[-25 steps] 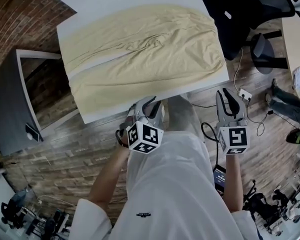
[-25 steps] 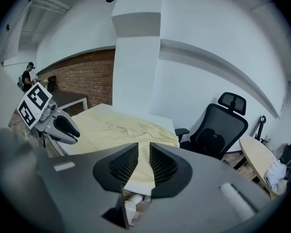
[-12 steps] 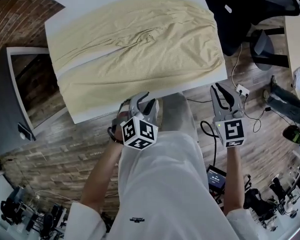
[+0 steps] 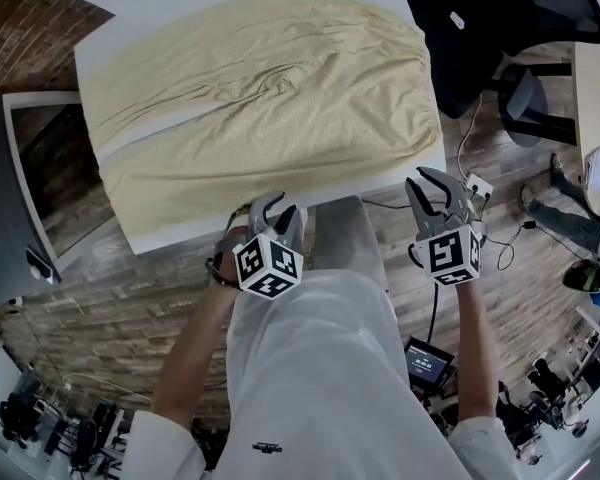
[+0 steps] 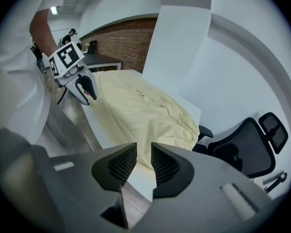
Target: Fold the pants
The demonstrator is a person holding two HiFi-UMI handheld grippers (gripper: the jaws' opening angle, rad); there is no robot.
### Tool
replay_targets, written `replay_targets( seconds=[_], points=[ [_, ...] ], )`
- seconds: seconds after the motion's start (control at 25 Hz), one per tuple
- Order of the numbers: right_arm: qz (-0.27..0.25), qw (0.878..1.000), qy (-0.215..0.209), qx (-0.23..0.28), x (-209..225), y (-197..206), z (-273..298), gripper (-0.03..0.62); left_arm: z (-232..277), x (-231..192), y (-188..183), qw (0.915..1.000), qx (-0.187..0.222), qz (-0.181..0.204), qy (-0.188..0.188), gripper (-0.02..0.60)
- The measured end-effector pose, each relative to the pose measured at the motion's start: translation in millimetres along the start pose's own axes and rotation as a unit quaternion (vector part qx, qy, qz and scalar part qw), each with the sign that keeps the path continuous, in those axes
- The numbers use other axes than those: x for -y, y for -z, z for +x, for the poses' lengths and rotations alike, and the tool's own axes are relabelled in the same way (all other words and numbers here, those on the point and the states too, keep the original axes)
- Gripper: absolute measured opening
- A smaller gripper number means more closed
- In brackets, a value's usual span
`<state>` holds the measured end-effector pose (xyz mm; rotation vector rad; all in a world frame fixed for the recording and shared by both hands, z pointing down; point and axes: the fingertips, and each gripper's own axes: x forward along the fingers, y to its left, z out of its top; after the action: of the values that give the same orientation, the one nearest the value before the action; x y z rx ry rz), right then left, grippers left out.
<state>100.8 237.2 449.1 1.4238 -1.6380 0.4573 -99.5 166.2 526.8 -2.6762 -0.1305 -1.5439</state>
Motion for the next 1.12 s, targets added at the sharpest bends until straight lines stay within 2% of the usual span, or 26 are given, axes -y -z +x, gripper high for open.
replay_targets(
  seconds=[0.16, 0.28, 0.4, 0.64, 0.84, 1.0, 1.12],
  points=[
    [-0.075, 0.996, -0.021, -0.040, 7, 23, 17, 0.100, 10, -1, -2, 0.9999, -0.012, -0.006, -0.001, 0.132],
    [-0.162, 0.983, -0.049, -0.072, 1, 43, 27, 0.100, 15, 3, 0, 0.9997, -0.025, 0.001, 0.003, 0.132],
    [-0.213, 0.970, -0.080, -0.090, -3, 55, 36, 0.106, 19, 5, 3, 0.9994, -0.034, 0.002, 0.007, 0.132],
    [-0.262, 0.953, -0.105, -0.111, 1, 71, 55, 0.120, 24, 2, 3, 0.9990, -0.043, 0.000, 0.012, 0.127],
    [-0.306, 0.934, -0.133, -0.129, -5, 81, 68, 0.120, 29, -1, 6, 0.9985, -0.051, -0.003, 0.017, 0.112],
    [-0.336, 0.917, -0.150, -0.152, -9, 93, 75, 0.120, 34, -1, 13, 0.9978, -0.065, 0.001, 0.017, 0.062],
    [-0.347, 0.912, -0.147, -0.160, -10, 97, 76, 0.118, 36, -1, 16, 0.9978, -0.064, -0.003, 0.015, 0.048]
  ],
)
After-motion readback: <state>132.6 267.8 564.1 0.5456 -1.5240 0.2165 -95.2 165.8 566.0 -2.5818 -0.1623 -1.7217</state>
